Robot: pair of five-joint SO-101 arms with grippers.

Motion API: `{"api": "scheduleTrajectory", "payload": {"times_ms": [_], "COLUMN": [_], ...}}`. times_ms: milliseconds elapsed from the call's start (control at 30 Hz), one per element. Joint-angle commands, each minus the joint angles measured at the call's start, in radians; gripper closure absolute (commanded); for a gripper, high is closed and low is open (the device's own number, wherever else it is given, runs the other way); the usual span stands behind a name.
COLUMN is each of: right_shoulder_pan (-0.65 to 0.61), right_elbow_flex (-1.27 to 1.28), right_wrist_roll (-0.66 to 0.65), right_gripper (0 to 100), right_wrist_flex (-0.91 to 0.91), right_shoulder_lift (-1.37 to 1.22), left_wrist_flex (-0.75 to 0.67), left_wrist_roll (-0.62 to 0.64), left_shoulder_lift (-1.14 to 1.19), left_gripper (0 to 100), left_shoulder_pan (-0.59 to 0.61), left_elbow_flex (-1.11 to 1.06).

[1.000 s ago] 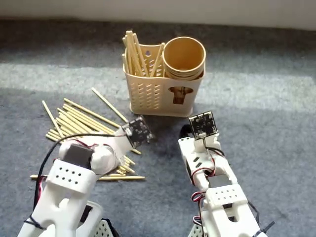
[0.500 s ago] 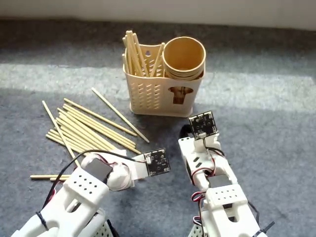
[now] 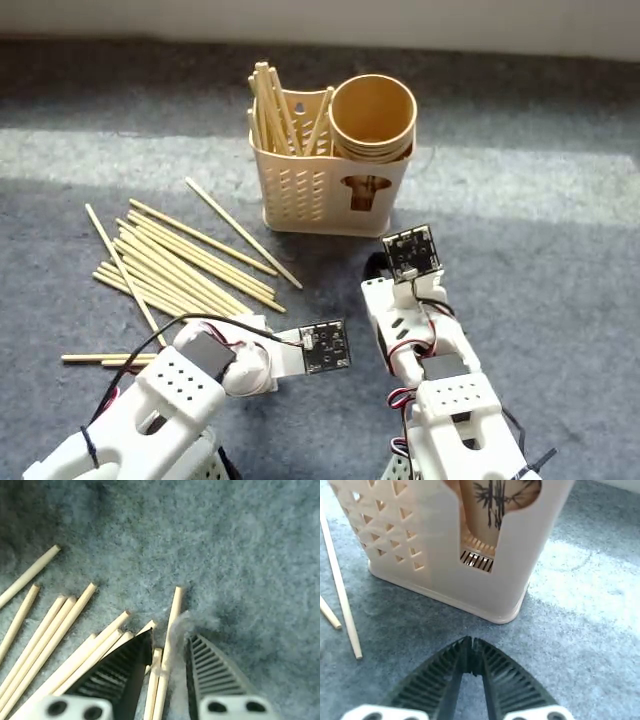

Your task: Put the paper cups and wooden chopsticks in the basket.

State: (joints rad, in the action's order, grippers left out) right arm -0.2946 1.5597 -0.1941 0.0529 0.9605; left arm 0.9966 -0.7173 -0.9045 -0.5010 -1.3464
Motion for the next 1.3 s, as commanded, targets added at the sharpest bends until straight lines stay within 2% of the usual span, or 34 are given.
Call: {"api": "scheduleTrajectory", "payload": {"times_ms": [0,333,667,767,1000,1100,1267], "right_shoulder_pan": [0.005,0.041,0.044,0.045,0.045,0.045,0.045], "right_elbow_flex": [-0.007,-0.013,-0.013,-0.013,-0.013,-0.013,-0.013], "right_wrist_roll": [-0.012,-0.006,-0.009,-0.009,-0.009,-0.009,-0.011], "right_gripper": [97.5,97.5,97.5,97.5,97.5,97.5,97.5], "right_wrist_flex": [0.001,0.001,0.001,0.001,0.001,0.001,0.001], "right_shoulder_lift": [0.022,0.022,0.022,0.022,0.022,0.022,0.022], "left_wrist_flex": [-0.020,-0.034,-0.029,-0.014,-0.006,0.068,0.287], "left_wrist_roll": [-0.005,-0.005,-0.002,0.035,0.043,0.043,0.043], "left_shoulder_lift": [-0.008,0.022,0.400,0.463,0.495,0.495,0.493], "left_gripper": [88,88,89,89,99,99,99], "left_shoulder_pan": [-0.008,-0.007,-0.007,-0.007,-0.013,-0.016,0.008], "left_elbow_flex": [0.007,0.016,0.234,0.283,0.297,0.320,0.490]}}
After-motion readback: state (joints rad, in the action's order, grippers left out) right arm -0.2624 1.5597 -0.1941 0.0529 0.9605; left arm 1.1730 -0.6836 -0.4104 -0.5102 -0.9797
